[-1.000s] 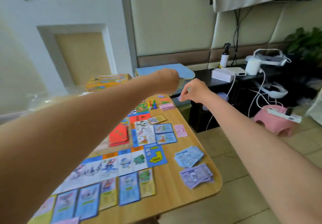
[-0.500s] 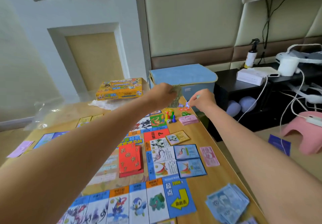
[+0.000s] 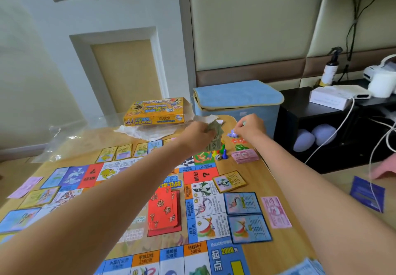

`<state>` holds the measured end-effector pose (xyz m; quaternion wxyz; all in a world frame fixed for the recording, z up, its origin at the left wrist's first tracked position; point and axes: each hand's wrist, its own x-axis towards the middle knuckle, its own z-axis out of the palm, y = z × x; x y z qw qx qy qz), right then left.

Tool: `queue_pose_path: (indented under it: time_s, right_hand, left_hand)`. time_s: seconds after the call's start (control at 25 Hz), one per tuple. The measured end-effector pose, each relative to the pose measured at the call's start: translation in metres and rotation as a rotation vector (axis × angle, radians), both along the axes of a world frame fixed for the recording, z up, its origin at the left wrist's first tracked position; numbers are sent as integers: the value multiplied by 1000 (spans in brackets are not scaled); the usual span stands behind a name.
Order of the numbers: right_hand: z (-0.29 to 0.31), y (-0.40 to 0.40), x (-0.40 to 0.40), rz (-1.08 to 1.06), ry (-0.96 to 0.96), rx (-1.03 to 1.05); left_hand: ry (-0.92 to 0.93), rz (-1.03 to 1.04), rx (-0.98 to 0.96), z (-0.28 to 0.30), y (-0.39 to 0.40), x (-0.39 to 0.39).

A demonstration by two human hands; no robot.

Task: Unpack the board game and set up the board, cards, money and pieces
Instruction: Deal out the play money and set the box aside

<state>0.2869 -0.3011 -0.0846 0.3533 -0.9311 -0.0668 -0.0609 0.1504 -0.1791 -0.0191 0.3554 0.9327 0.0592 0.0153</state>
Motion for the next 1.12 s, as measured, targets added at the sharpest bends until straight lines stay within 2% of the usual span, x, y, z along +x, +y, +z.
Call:
queue_pose_path:
  time_s: [0.12,0.2,0.28,0.36,0.4,0.44,0.52,0.6,0.68,0.72,0.8,0.92,0.96,1.12]
  right_hand:
    - [2,-1,-1,-42,5,14]
    - [13,-7,-9,-45,53,131]
    - [30,-15,-29,26,211,488]
    - [48,-21,-63,195,536,986]
    - [55,-23,-81,275,656,1151]
    - [57,-27,-95,342,714,1210]
    - [60,-30,-114,461,696,1163]
    - [64,-33,-122,477,567,949]
    - [66,-40,-125,346,396,672]
    - [64,-44,-123,247,331,597]
    - [58,-54,-121,115,302,544]
    - [47,-63,-126,141,305,355]
    - [46,-64,-128,153,299,325]
    - [49,-58,-130,168,306,432]
  left_hand:
    - [18,6,-8,-1,0,-3]
    - [13,20,-75,-2,-2,-9]
    - [15,90,-298,-4,-4,-20]
    - [65,159,-646,-7,-6,-33]
    - [100,168,-807,-8,-8,-40]
    - [134,161,-920,-10,-12,-48]
    - [161,148,-998,-13,-18,-58]
    - [151,168,-991,-15,-20,-64]
    - [154,195,-981,-15,-22,-69]
    - [161,202,-969,-15,-23,-72]
    - [165,200,-935,-14,-26,-74]
    - [147,186,-910,-9,-27,-79]
    - [136,194,-909,-7,-26,-81]
    - [89,234,-926,3,-14,-96]
